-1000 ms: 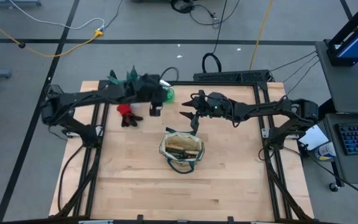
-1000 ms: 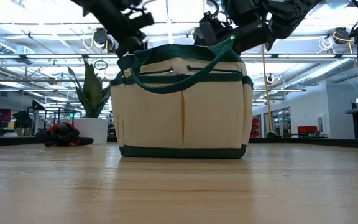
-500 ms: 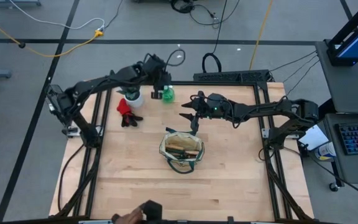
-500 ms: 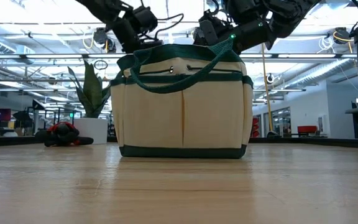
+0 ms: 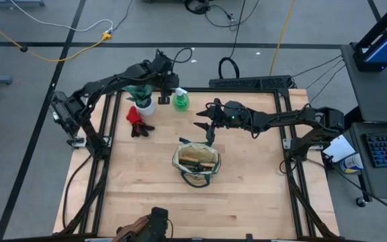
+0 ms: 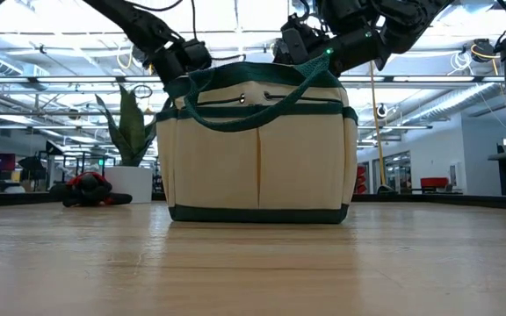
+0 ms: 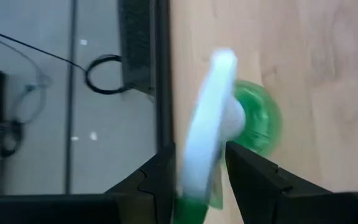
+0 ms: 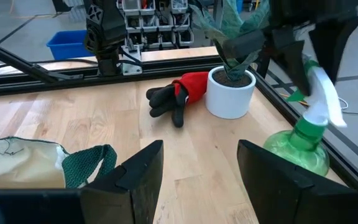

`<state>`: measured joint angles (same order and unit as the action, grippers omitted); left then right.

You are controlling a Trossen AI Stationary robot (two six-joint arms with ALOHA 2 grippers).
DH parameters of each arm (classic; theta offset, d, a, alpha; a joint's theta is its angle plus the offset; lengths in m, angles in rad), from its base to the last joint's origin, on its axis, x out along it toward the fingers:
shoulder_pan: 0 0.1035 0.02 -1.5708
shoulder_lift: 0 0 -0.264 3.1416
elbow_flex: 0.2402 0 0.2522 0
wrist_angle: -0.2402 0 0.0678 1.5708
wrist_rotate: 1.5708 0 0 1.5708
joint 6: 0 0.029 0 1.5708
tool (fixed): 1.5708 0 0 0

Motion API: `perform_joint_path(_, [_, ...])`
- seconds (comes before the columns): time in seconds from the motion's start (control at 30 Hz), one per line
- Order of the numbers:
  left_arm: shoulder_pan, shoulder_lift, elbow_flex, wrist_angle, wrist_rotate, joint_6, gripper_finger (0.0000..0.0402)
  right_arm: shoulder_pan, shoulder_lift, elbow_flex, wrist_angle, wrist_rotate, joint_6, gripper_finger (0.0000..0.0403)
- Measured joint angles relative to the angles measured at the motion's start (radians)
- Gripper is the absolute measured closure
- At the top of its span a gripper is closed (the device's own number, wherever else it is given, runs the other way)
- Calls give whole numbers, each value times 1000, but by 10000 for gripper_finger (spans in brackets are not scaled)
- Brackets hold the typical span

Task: Pick & Place Garden tools in Gardening bag
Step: Put the green spray bottle into the gardening bag

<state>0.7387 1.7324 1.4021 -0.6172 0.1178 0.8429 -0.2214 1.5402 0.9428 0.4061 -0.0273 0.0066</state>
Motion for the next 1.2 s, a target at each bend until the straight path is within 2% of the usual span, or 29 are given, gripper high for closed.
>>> perform_joint_path(0.23, [0, 30, -1, -39, 40, -4, 268, 0, 0, 0, 0, 0, 0, 206])
perform_joint_path(0.47, [-19, 29, 0, -34, 42, 0, 351, 0, 0, 0, 0, 0, 0, 206])
perform_joint_path(0.73, [-56, 6, -2, -41, 36, -9, 352, 0, 0, 0, 0, 0, 0, 206])
perform_joint_path(0.9, [-107, -62, -2, -57, 22, -61, 338, 0, 0, 0, 0, 0, 5, 206])
perform_joint_path(1.2, [-253, -201, -2, -121, -66, -124, 351, 0, 0, 0, -1, 0, 7, 206])
